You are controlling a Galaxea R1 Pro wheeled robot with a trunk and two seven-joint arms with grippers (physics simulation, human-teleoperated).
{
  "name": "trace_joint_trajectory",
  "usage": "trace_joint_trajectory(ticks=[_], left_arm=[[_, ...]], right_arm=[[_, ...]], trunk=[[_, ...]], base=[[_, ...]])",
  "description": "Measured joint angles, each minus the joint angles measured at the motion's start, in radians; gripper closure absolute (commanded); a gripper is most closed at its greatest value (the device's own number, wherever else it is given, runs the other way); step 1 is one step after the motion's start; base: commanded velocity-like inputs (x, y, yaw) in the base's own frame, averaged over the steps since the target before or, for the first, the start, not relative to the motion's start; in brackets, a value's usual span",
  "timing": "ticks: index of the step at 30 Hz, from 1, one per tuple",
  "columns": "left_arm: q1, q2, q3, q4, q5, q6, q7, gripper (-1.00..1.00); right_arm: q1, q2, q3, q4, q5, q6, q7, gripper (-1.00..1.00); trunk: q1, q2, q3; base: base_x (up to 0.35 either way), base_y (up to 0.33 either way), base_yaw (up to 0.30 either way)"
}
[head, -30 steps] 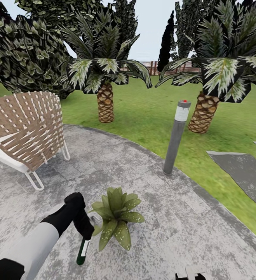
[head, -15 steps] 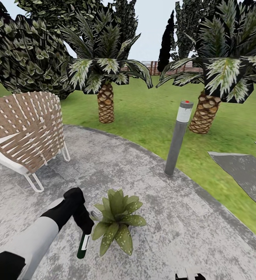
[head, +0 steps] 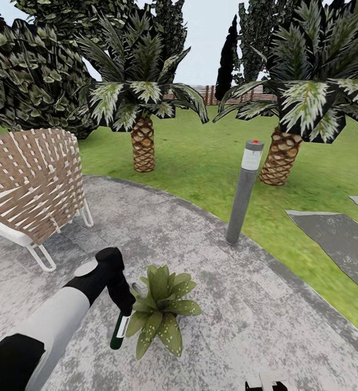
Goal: Pick up the pesticide atomizer in the garden and spray insectifuge to fully cover both potted plants in the garden.
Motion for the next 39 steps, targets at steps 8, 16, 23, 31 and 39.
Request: trace_joint_trajectory(ticks=[8,16,23,31,39], left_arm=[[0.0,-0.001,0.002,0.003,-0.001,0.001,-0.001,1.0],[-0.001,-0.001,0.001,-0.007,-0.003,0.001,0.001,1.0],[-0.03,0.001,0.0,-0.007,-0.004,0.008,-0.001,1.0],[-0.01,0.021,-0.003,0.005,-0.03,-0.001,0.014,1.0],[-0.013,-0.036,-0.001,-0.003,-0.064,0.002,0.018,1.0]], right_arm=[[0.0,0.0,0.0,0.0,0.0,0.001,-0.001,-1.0],[0.0,0.001,0.0,0.0,0.0,0.0,-0.001,-1.0],[0.0,0.0,0.0,0.002,0.001,-0.001,0.002,-1.0],[0.0,0.0,0.0,0.003,0.001,-0.002,0.002,-1.0],[0.0,0.0,0.0,0.003,0.001,-0.001,0.002,-1.0]], trunk=[[0.0,0.0,0.0],[0.0,0.0,0.0],[0.0,0.0,0.0],[0.0,0.0,0.0],[0.0,0.0,0.0]], base=[[0.093,0.212,-0.286],[0.047,0.053,-0.089],[0.083,0.06,-0.001],[0.047,0.025,0.0],[0.0,0.0,0.0]])
